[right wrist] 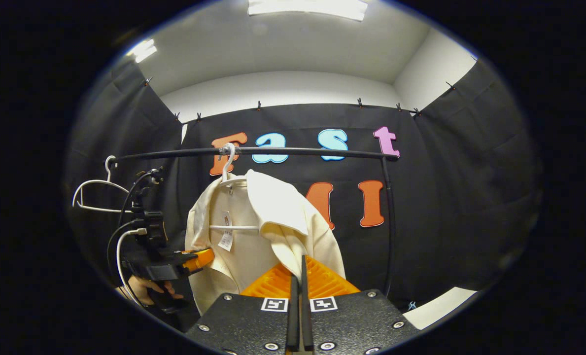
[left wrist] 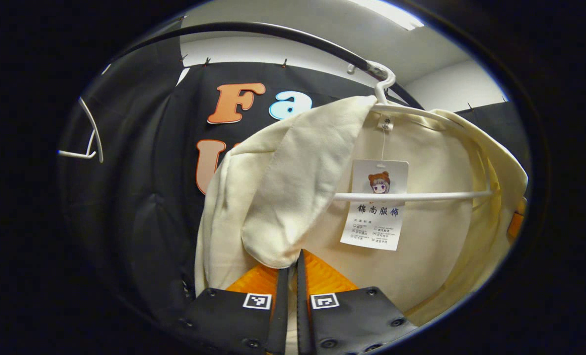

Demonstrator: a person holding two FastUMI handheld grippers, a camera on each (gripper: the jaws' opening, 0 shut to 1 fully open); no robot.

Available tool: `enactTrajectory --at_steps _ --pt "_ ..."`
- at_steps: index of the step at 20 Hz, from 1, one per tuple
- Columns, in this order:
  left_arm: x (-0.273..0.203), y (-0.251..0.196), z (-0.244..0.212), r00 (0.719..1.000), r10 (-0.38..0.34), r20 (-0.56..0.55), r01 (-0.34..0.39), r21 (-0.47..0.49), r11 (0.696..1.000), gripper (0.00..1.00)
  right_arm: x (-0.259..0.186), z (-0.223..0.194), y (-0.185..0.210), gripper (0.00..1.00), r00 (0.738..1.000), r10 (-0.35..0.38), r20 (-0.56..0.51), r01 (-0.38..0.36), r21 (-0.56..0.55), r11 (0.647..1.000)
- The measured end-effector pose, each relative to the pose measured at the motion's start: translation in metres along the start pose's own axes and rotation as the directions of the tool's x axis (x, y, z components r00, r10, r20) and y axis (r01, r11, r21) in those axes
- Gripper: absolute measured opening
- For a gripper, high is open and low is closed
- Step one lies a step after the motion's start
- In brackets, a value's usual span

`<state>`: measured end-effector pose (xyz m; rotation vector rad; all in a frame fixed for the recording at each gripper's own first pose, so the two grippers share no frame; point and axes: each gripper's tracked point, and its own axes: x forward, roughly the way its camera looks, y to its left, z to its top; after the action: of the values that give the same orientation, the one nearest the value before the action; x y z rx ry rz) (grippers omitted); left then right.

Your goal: Grasp the clothes on the hanger with both hands and then place them into the laundry hamper below.

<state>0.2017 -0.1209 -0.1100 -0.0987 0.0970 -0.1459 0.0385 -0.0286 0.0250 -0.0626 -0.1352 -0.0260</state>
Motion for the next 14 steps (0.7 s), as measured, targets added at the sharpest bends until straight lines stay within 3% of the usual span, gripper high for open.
enactTrajectory --at_steps 1,4,9,14 --pt "-0.004 0.006 0.002 1.000 0.011 -0.008 -0.011 -0.011 1.000 0.07 0.002 0.003 -0.003 0.01 1.000 -0.007 0.003 0.007 -0.001 1.000" --pt "-0.011 0.023 0.016 1.000 0.026 0.002 -0.026 0.012 1.000 0.07 0.003 0.013 -0.012 0.00 0.999 -0.036 0.016 0.037 -0.025 0.999" --pt "-0.029 0.058 0.053 0.993 0.097 0.066 -0.106 0.146 0.984 0.07 0.012 0.036 -0.028 0.00 0.994 -0.096 0.058 0.099 -0.065 0.993" --pt "-0.038 0.081 0.084 0.985 0.137 0.104 -0.152 0.158 0.976 0.06 0.036 0.047 -0.051 0.00 0.987 -0.150 0.052 0.153 -0.053 0.987"
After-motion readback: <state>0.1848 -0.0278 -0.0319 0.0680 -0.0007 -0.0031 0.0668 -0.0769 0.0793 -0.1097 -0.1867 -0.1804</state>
